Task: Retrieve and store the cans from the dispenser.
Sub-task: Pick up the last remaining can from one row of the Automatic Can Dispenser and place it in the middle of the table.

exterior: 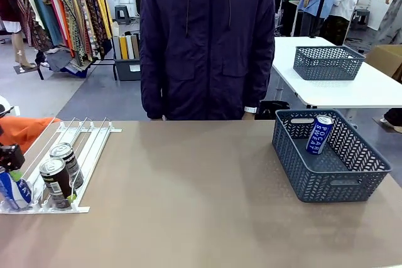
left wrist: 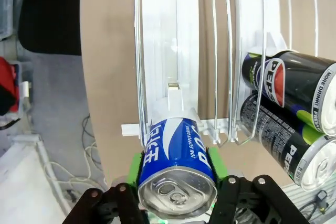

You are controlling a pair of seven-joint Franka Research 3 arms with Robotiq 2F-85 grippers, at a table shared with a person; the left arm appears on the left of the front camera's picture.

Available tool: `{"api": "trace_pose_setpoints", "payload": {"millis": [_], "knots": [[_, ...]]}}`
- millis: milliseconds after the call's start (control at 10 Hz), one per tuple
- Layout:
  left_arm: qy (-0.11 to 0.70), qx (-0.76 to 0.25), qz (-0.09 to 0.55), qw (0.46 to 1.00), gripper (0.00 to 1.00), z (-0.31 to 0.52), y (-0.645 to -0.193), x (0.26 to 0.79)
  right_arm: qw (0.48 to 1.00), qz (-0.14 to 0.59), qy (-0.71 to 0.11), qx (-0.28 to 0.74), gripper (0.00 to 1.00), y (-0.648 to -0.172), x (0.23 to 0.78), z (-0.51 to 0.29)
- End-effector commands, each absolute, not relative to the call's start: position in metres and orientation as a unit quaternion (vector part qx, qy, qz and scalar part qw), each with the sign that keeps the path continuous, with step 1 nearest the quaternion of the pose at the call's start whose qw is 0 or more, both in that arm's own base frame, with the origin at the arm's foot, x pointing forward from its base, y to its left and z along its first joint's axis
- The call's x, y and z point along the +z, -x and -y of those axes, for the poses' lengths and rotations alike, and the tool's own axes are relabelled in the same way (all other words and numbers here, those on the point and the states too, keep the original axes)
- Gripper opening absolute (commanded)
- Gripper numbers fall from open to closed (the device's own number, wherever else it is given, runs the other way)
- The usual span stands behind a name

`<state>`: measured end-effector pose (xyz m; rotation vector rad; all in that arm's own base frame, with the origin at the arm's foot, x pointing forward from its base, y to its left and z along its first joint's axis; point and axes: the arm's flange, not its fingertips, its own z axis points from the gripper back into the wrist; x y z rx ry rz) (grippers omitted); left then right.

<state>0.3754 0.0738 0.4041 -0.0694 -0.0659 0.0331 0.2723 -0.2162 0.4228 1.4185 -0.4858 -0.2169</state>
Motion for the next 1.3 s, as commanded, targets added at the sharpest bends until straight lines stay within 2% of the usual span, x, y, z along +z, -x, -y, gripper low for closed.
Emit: {"api": "trace_pose_setpoints", "payload": {"millis": [0, 300, 800, 900, 1000, 1200], "knots": [[0.030, 0.011, 0.034, 0.999, 0.00, -0.070, -0.365, 0.400, 0.724, 0.230, -0.644, -0.090, 1.00, -0.274, 0.425, 0.217], [0.023, -0.013, 0.073, 0.997, 0.00, -0.060, -0.358, 0.423, 0.724, 0.230, -0.644, -0.090, 1.00, -0.274, 0.425, 0.217], [-0.010, -0.082, 0.182, 0.980, 0.00, -0.030, -0.322, 0.531, 0.724, 0.230, -0.644, -0.090, 1.00, -0.274, 0.425, 0.217], [0.011, -0.097, 0.207, 0.973, 0.00, -0.031, -0.307, 0.549, 0.724, 0.230, -0.644, -0.090, 1.00, -0.274, 0.425, 0.217], [0.038, -0.109, 0.198, 0.973, 0.00, -0.037, -0.295, 0.553, 0.724, 0.230, -0.644, -0.090, 1.00, -0.274, 0.425, 0.217], [0.152, -0.102, 0.160, 0.970, 0.00, -0.064, -0.283, 0.548, 0.724, 0.230, -0.644, -0.090, 1.00, -0.274, 0.425, 0.217]]}}
